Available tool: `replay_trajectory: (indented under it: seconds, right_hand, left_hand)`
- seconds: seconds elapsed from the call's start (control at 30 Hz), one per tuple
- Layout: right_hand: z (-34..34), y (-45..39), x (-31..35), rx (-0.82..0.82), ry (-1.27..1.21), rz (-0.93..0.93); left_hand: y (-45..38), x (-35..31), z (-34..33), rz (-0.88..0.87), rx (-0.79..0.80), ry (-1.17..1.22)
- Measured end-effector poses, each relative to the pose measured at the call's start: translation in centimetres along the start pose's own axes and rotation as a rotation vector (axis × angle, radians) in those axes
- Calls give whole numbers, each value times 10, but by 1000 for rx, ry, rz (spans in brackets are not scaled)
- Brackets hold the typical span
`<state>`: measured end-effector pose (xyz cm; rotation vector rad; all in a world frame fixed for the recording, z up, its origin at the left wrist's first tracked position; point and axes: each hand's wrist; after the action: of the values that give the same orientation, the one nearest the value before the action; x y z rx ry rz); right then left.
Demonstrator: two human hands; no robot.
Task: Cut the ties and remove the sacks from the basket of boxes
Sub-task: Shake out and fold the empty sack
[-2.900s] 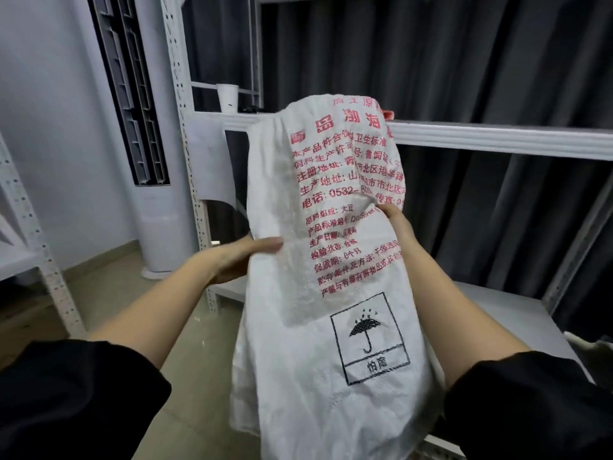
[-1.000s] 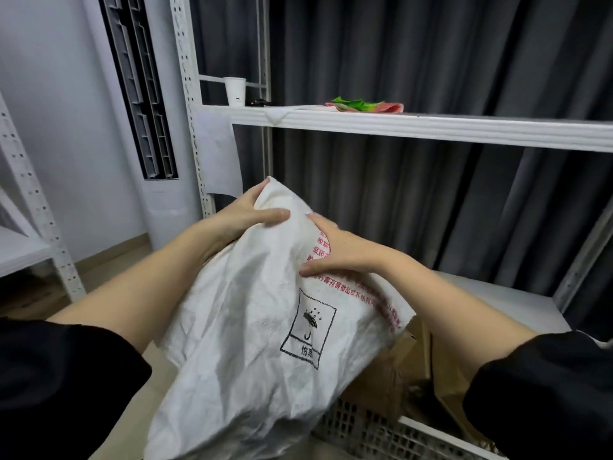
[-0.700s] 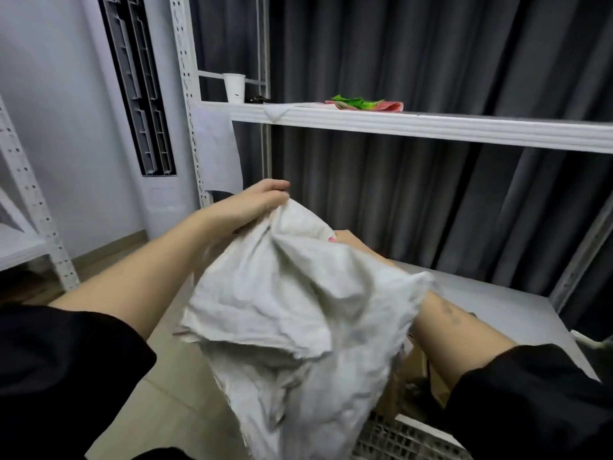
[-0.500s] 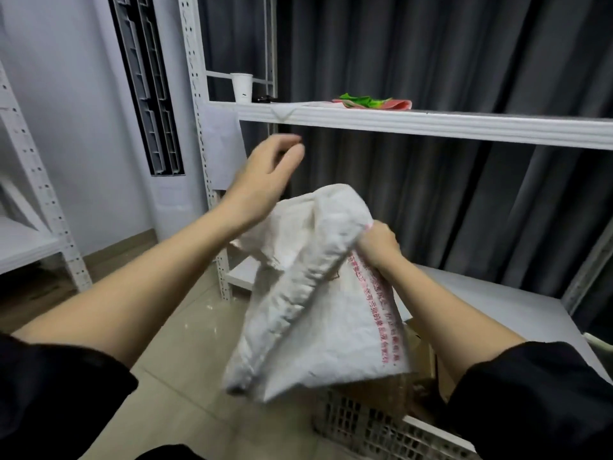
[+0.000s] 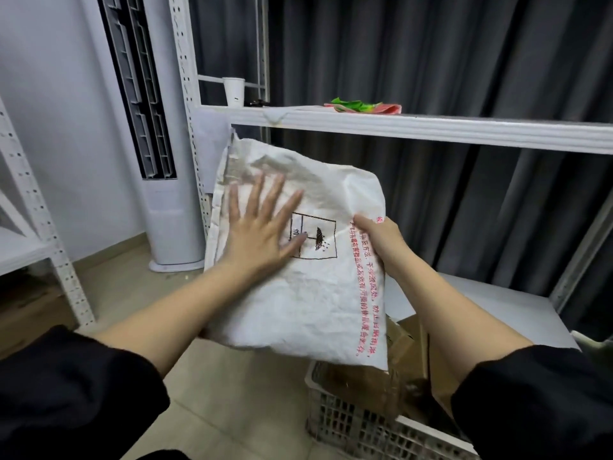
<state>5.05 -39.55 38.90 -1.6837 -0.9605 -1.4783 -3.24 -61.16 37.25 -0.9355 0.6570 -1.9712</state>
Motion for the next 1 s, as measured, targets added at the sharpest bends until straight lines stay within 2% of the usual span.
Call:
replay_trajectory:
  seconds: [0.1, 0.23, 0.3, 0.4, 0.47, 0.53, 0.6, 0.67, 0.73, 0.83, 0.9, 1.0]
  right_hand:
    - [8, 4, -1, 154, -147, -46]
    - [26, 11, -7, 274, -340, -126]
    - [35, 15, -12, 306, -495, -214]
    - [39, 19, -18, 293, -670, -248]
    - [36, 25, -20, 328, -743, -233]
    - [30, 31, -18, 342, -802, -210]
    - [22, 39, -11, 330, -838, -138]
    - [14, 44, -8, 348, -843, -54]
    - [6, 53, -2, 354, -832, 12]
    - [10, 47, -3, 430, -806, -23]
    - [22, 33, -6, 393, -714, -116]
    - [47, 5, -15, 301, -310, -133]
  left_hand:
    - [-2, 2, -8, 235, 146, 145]
    - [8, 8, -19, 415, 281, 369]
    - [14, 10, -22, 504, 357, 717]
    - [26, 0, -16, 619, 403, 1456]
    - [38, 0, -17, 782, 602, 1717]
    - [48, 1, -10, 727, 853, 1930]
    - [53, -4, 0, 661, 959, 2086]
    - [52, -11, 4, 671, 950, 2170]
    - [49, -15, 2, 656, 861, 2236]
    - [47, -12, -5, 635, 844, 2271]
    - [50, -1, -13, 675, 900, 2151]
    - [55, 21, -28, 835, 922, 1883]
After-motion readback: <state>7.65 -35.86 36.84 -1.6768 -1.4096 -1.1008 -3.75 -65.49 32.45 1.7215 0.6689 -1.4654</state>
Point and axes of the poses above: each hand's wrist, its own y-axis away from the middle knuckle, its own z-axis out of the back of the hand, x = y × z, and after that the axes turned 12 degrees about -y, right-handed
